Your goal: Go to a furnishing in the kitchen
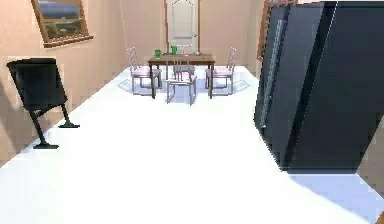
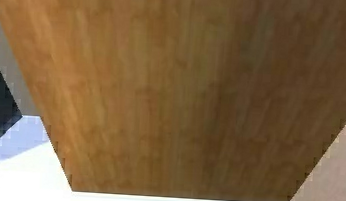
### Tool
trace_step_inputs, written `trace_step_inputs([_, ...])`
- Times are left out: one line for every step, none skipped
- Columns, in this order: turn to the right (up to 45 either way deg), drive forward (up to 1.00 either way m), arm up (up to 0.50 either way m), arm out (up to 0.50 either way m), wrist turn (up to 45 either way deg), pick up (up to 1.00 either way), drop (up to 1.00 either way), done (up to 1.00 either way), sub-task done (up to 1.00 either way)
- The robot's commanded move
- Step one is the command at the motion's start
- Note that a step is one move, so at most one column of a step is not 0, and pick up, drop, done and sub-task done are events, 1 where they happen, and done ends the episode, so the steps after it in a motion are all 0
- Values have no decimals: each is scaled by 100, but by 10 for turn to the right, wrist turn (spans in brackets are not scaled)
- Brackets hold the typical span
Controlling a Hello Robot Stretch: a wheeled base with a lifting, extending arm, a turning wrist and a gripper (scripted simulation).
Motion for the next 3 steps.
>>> trace_step_inputs([0, 100, 0, 0, 0, 0, 0, 0, 0])
trace_step_inputs([0, 100, 0, 0, 0, 0, 0, 0, 0])
trace_step_inputs([0, 40, 0, 0, 0, 0, 0, 0, 0])
